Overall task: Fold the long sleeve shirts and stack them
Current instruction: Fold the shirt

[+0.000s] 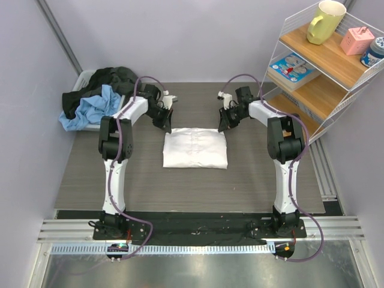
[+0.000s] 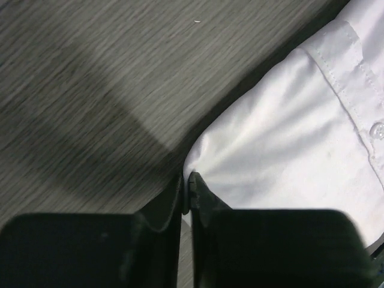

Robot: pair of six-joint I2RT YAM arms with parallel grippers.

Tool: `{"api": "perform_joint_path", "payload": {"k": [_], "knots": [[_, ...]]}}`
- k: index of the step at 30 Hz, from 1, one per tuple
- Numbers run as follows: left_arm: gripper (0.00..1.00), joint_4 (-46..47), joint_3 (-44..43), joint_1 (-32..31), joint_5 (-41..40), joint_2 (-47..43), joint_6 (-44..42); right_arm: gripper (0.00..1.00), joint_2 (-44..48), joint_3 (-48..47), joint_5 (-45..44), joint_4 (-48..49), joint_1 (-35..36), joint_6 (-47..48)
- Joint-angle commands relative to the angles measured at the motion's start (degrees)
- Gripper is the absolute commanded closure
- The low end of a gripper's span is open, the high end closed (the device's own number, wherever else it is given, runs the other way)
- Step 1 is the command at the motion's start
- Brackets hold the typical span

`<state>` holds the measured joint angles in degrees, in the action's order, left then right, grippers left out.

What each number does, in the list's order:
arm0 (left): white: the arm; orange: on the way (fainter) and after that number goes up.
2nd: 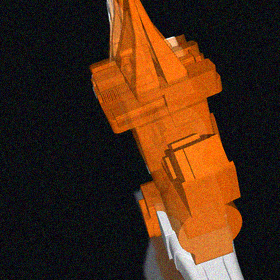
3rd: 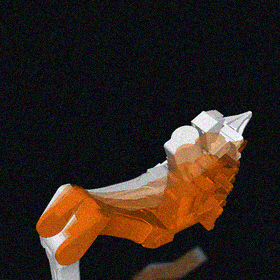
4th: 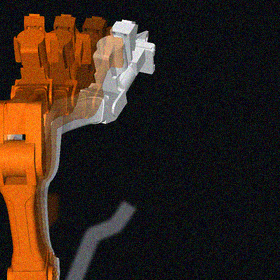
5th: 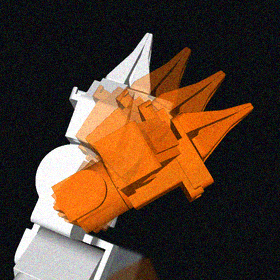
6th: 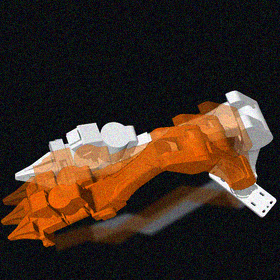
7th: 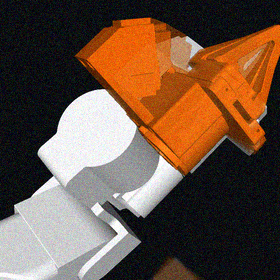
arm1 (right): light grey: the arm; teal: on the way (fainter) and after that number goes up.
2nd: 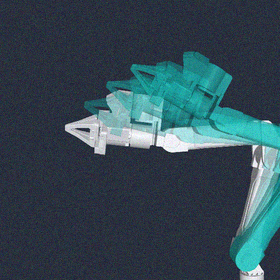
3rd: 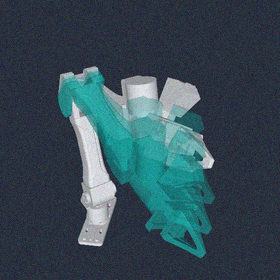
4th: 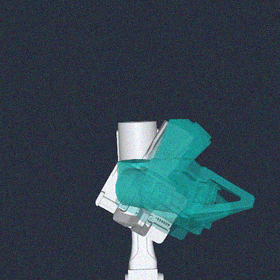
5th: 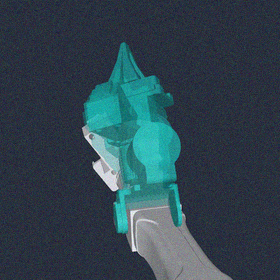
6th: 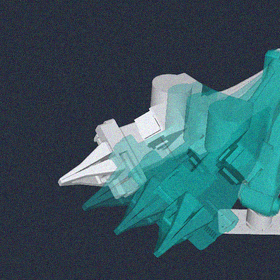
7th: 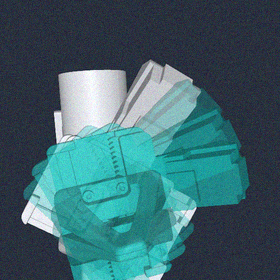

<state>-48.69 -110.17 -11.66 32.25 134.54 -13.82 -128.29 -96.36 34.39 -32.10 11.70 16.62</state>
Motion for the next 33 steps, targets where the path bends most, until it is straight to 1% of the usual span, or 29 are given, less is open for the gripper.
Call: {"api": "perform_joint_path", "payload": {"k": [1,2,3,4,5,6,7,8,9,10,11,12,13,14,15,16,17,18,19,20,21,22,23,25,26,27,28,31,33], "knots": [[0.84,0.3,-1.4,1.7,-4.0,-2.3,2.3,0.71,0.4,-1.1,-8.5,2.1,-0.8,-2.9],[0.68,1.1,0.4,1.8,-3.4,-4.1,2.7,0.56,2.8,-1.2,-8.3,2.0,-1.0,-3.4],[0.62,3.8,1.6,2.3,-1.9,-6.6,3.3,0.48,4.3,-1.4,-7.5,1.7,-1.3,-4.2],[0.57,5.3,2.8,2.4,-1.6,-9.1,3.8,0.36,5.9,-1.5,-7.0,1.7,-1.6,-5.8],[0.48,6.9,6.0,2.5,-1.2,-15.0,4.2,0.31,9.8,-1.6,-6.4,1.8,-1.9,-6.9],[0.4,9.4,7.6,2.6,-0.5,-18.1,4.7,0.26,11.8,-1.7,-4.0,1.7,-2.6,-7.8],[0.01,10.6,9.6,2.5,-0.6,-20.9,4.9,0.15,14.0,-1.6,-2.4,1.8,-2.9,-9.7],[0.0,11.7,12.8,2.4,-0.3,-27.0,4.9,0.11,17.5,-1.6,-1.4,1.9,-3.1,-10.8],[0.0,12.3,14.5,2.0,0.0,-29.4,5.0,0.07,19.4,-1.1,-0.4,2.0,-3.4,-12.0],[0.0,13.3,15.9,1.6,-0.2,-32.1,5.8,0.02,20.9,-0.5,2.7,2.0,-3.4,-14.9],[0.0,13.6,18.7,1.3,-0.3,-36.2,6.6,0.0,23.8,0.1,4.2,2.8,-3.3,-16.4],[0.0,13.9,20.1,0.4,-0.2,-38.4,7.4,0.0,25.2,3.1,6.1,4.3,-3.3,-19.9],[0.0,15.0,21.4,0.1,2.1,-40.1,10.4,0.0,26.5,4.8,10.0,6.0,-3.2,-25.3],[0.0,16.4,25.1,0.2,4.0,-43.5,12.1,0.0,29.0,8.9,11.6,9.4,-3.0,-28.9],[0.0,18.2,27.0,0.2,5.2,-44.8,16.1,0.0,30.1,11.1,12.8,11.4,-2.3,-31.8],[0.0,24.5,29.8,0.2,6.8,-46.0,26.9,0.0,31.3,13.4,15.8,15.7,-1.9,-34.5],[0.0,27.9,32.3,0.5,9.5,-47.8,32.8,0.0,32.5,18.4,16.3,18.2,-1.1,-40.5],[0.0,31.9,38.5,0.4,13.9,-48.2,38.1,0.0,34.7,21.3,16.7,21.2,0.5,-43.2],[0.0,43.9,41.6,0.3,23.7,-48.1,49.6,0.0,35.6,24.1,17.6,27.2,1.5,-46.0],[0.0,50.5,44.4,-0.6,26.4,-47.4,55.5,0.0,36.3,29.3,17.6,30.1,2.3,-50.9],[0.0,54.6,49.6,-1.4,26.1,-47.4,59.4,0.0,37.4,31.7,17.7,32.5,3.2,-53.7],[0.0,59.6,51.5,-2.5,25.3,-47.8,62.9,0.0,37.5,34.3,18.1,39.6,4.9,-56.5],[0.0,61.0,53.4,-4.3,23.1,-48.4,63.0,0.0,37.7,39.1,18.1,43.2,5.7,-62.9],[0.0,62.8,57.2,-6.0,21.7,-49.3,64.2,0.0,36.9,43.1,18.3,52.9,8.1,-67.2],[0.0,67.6,58.5,-7.3,22.2,-48.7,68.1,0.0,36.3,44.7,18.0,54.1,9.1,-68.6],[0.0,69.8,59.9,-7.9,22.3,-47.8,69.9,0.0,35.7,45.2,18.0,55.3,9.9,-70.0],[0.0,72.0,62.7,-8.9,22.3,-47.4,70.9,0.0,34.4,45.8,17.8,58.4,10.5,-71.4],[0.0,74.5,66.6,-10.0,21.4,-45.3,71.5,0.0,31.8,49.8,17.6,66.6,12.0,-77.0],[0.0,75.9,67.6,-10.0,21.1,-43.3,70.4,0.01,29.8,51.3,18.0,67.1,12.1,-75.9]]}}
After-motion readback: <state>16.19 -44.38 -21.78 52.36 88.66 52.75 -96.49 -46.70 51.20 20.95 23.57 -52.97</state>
